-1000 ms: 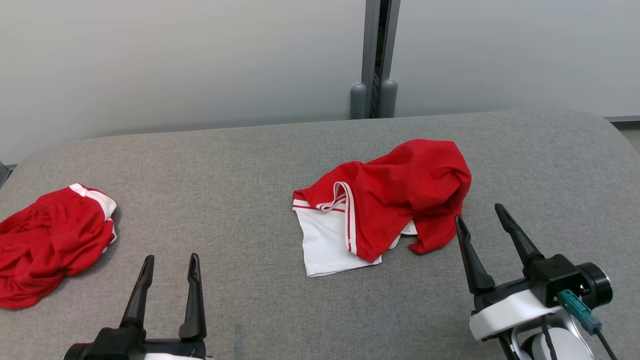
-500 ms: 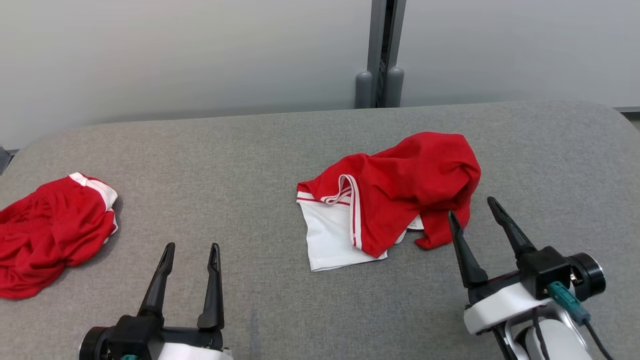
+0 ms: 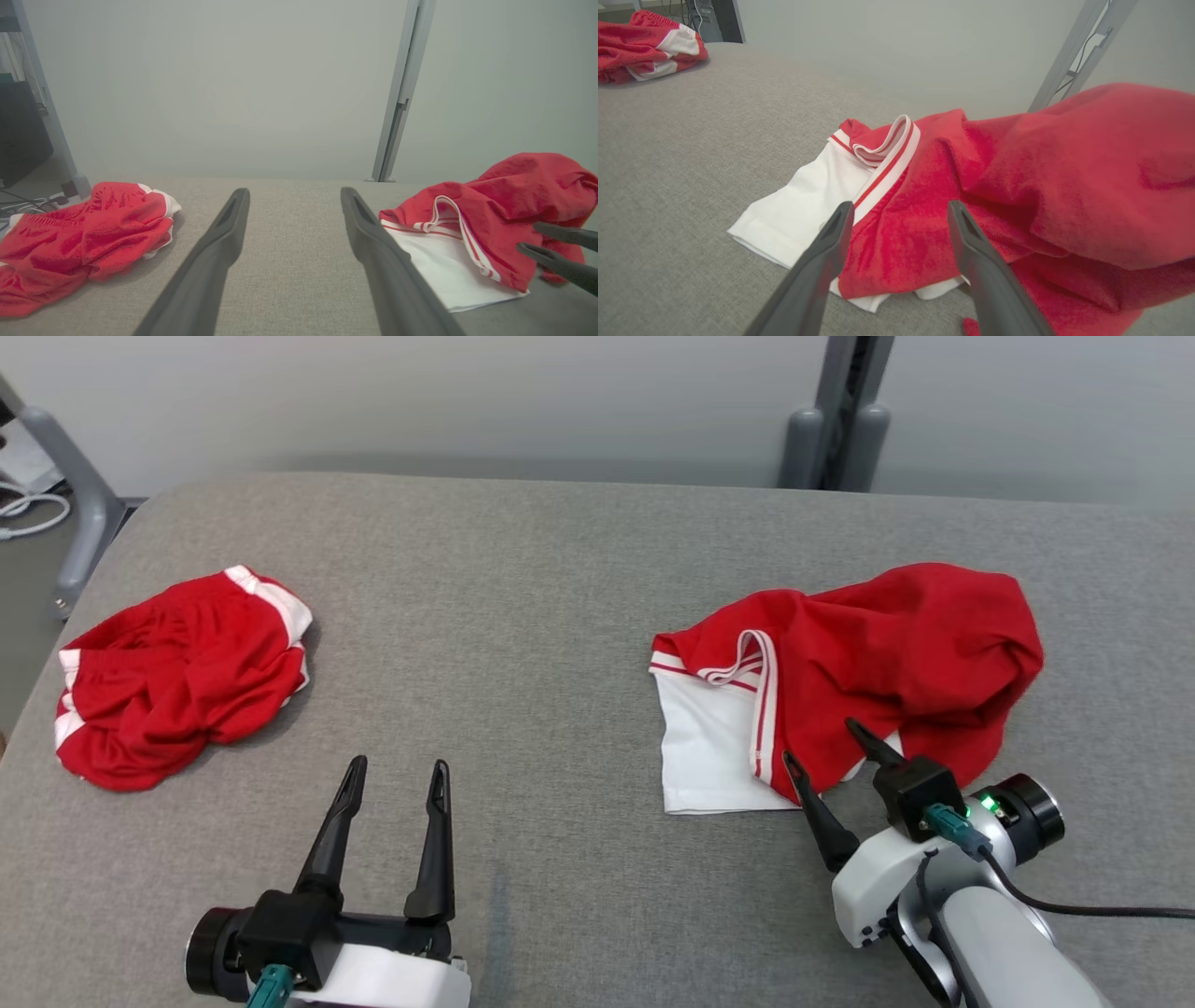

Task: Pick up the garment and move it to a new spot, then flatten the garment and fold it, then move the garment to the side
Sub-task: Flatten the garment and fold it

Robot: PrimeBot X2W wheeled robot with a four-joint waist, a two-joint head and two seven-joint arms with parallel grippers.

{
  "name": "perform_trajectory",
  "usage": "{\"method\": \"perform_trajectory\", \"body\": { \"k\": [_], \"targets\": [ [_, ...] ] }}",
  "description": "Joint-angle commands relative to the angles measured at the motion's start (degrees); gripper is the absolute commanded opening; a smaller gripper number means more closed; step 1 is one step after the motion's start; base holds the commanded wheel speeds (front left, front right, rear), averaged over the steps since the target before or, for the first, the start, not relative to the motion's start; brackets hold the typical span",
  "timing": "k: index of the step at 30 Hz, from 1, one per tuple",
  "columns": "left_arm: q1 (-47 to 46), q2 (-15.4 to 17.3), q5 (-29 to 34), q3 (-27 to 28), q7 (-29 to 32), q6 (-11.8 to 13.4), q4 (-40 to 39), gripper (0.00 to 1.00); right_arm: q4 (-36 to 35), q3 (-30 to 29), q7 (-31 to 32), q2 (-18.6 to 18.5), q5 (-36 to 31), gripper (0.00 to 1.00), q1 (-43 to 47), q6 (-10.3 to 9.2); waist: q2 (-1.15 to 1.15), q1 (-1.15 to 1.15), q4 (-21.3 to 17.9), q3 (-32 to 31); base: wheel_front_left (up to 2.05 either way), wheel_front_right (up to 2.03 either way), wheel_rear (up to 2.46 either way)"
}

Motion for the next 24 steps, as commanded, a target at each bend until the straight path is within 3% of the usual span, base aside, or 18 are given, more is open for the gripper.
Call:
{"method": "perform_trajectory", "body": {
  "k": [1,12,13,14,15,24],
  "targets": [
    [-1.02,0.13,-0.48,-0.44,-0.04,0.32,0.08,1.00,1.96,1.35,0.58,-0.70,0.78,1.00,-1.23,-0.01,0.00,0.00,2.43,1.49,0.00,0.00,0.00],
    [-1.28,0.14,-1.01,-1.76,-0.04,1.00,0.71,1.00,10.06,3.19,2.18,-1.27,3.53,1.00,-4.06,-0.01,0.00,0.00,4.79,2.12,0.00,0.00,0.00],
    [-1.34,0.15,-0.96,-1.79,-0.04,0.98,0.74,1.00,10.70,2.90,2.38,-1.09,3.86,0.54,-4.35,-0.01,0.00,0.00,4.82,2.16,0.00,0.00,0.00],
    [-1.41,0.15,-0.89,-1.77,-0.04,0.94,0.75,1.00,11.04,2.66,2.27,-0.99,4.00,0.23,-4.65,-0.01,0.00,0.00,4.82,2.19,0.00,0.00,0.00],
    [-1.49,0.15,-0.82,-1.73,-0.04,0.89,0.75,1.00,11.36,2.58,1.99,-0.83,4.10,0.00,-4.86,-0.01,0.00,0.00,4.79,2.20,0.00,0.00,0.00],
    [-1.82,0.15,-0.29,-1.56,-0.04,0.46,0.91,1.00,10.01,2.66,-0.85,1.41,8.01,0.00,-6.26,-0.01,0.00,0.00,3.66,1.45,0.00,0.00,0.00]
  ]
}}
